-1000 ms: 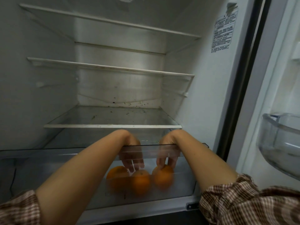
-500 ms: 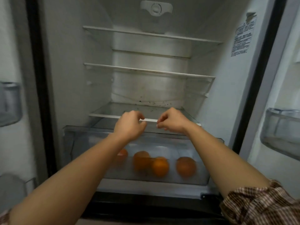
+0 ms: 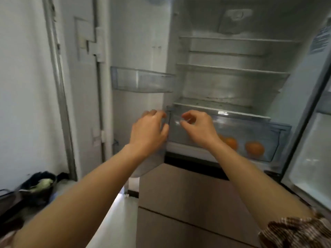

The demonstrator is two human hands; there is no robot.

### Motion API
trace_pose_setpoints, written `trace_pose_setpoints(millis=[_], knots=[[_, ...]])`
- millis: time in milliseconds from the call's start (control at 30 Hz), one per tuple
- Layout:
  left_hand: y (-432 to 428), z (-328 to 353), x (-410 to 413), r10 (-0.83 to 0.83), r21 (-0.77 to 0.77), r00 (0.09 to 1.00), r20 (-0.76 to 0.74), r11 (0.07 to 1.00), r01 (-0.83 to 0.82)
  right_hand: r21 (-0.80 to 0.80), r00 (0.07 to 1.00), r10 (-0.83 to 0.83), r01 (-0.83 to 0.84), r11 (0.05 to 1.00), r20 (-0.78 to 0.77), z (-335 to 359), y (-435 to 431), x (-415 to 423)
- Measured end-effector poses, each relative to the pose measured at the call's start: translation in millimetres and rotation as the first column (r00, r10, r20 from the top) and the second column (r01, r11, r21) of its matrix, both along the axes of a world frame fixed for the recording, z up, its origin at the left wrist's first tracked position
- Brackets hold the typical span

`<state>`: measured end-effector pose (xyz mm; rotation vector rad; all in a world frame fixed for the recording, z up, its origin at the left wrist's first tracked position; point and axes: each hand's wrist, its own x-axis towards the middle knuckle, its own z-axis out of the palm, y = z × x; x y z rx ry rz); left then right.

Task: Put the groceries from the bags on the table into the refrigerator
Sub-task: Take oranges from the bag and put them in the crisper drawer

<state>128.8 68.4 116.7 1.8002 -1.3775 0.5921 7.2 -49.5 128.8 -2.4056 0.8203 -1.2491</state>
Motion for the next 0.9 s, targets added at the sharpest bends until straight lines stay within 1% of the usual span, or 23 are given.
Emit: trace_pose_setpoints(millis=[133,233,333,467,600,733,800,900], knots=[[103.1,-16.7,29.4,0.107,-0.058,0.994,0.015,0.993,-0.106,-0.061,0.994,0.111,-0.111,0.992,-0.008,-16.8,87.0,38.2],[174.7,-26.6,60.8,0.215,-0.030,0.976,-0.034,0.976,-0.216,-0.070,0.977,0.213,-0.214,0.974,-0.025,-24.6,150.4,77.7],[242.4,-37.6,100.3,0.361,0.017,0.930,-0.077,0.933,-0.360,-0.068,0.942,0.333,-0.335,0.940,-0.046,-33.6,208.7,125.4],[327.6,-61.5,155.6,0.551,0.113,0.824,-0.136,0.834,-0.539,-0.047,0.872,0.466,-0.477,0.878,-0.149,-55.6,281.6,199.2],[407.8,-91.0,212.5,0.687,0.219,0.704,-0.179,0.725,-0.653,-0.032,0.776,0.569,-0.598,0.801,-0.274,-86.1,351.5,278.0],[481.4,-120.2,280.3,0.774,0.308,0.597,-0.211,0.633,-0.711,-0.022,0.681,0.629,-0.685,0.728,-0.375,-116.1,419.2,365.6],[514.3,-132.2,310.8,0.801,0.354,0.557,-0.220,0.597,-0.719,0.008,0.633,0.664,-0.721,0.693,-0.398,-130.2,449.5,407.3],[567.4,-149.7,356.0,0.854,0.412,0.462,-0.238,0.519,-0.749,0.079,0.545,0.702,-0.761,0.643,-0.458,-150.3,498.7,471.1]])
